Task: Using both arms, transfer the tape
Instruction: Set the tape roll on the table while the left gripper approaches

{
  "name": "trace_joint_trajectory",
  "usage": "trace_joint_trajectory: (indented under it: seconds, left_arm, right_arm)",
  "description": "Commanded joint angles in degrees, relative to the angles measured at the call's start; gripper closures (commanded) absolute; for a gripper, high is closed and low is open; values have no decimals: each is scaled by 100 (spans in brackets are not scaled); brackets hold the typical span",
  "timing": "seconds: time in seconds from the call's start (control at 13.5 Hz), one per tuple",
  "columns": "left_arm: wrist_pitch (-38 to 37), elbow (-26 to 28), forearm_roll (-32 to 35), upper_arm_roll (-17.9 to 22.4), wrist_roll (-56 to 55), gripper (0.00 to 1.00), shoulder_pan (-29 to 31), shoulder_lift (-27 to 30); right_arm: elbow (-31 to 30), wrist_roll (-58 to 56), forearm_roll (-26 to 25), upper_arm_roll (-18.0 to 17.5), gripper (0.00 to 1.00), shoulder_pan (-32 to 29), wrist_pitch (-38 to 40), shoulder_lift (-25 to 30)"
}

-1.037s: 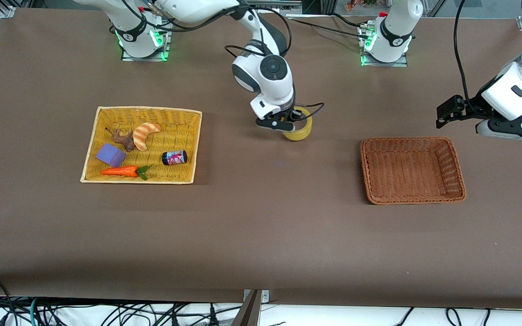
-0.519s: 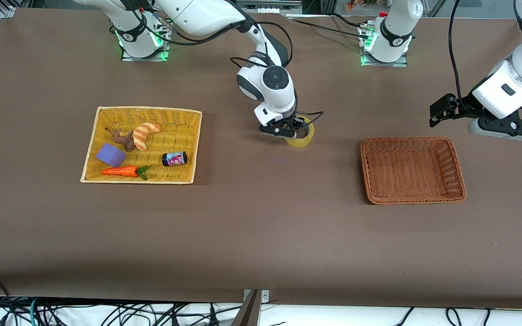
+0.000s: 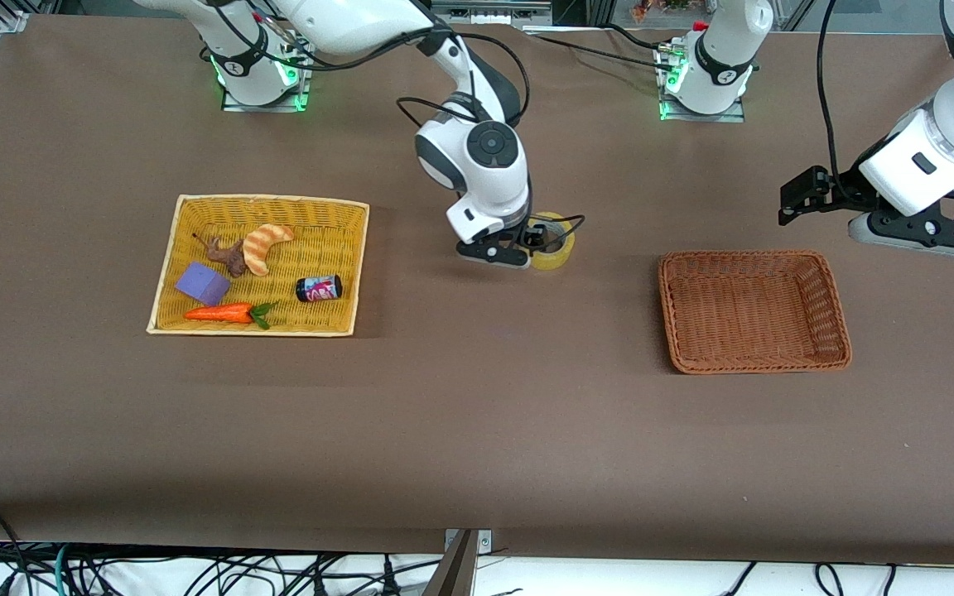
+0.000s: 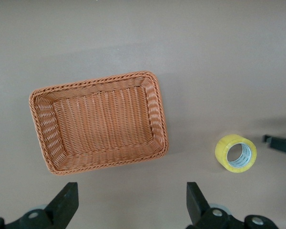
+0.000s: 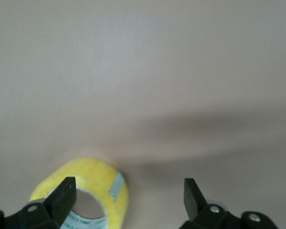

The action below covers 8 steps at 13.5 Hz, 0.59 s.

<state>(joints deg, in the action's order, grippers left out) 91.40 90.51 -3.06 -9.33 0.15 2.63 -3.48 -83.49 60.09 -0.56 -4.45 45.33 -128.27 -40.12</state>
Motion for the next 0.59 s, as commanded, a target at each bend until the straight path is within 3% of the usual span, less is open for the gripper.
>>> trace_joint_trajectory:
  seconds: [0.0,0.22,0.52]
  left_arm:
    - [-123,-156,-107,-25,29,0,-43,-108]
    - [192,-261,-89,-60,-15,0,-323,-581]
    - [712,-393,-45,-96,-58,0,-876,-1285]
  right_arm:
    - [-133,-1108,30,-65,0,-585,861,819]
    - [-133,-2892,371,-21,0,-1235,1881,1496]
    - [-255,-4335,399,891,0,-1334,3033,2419]
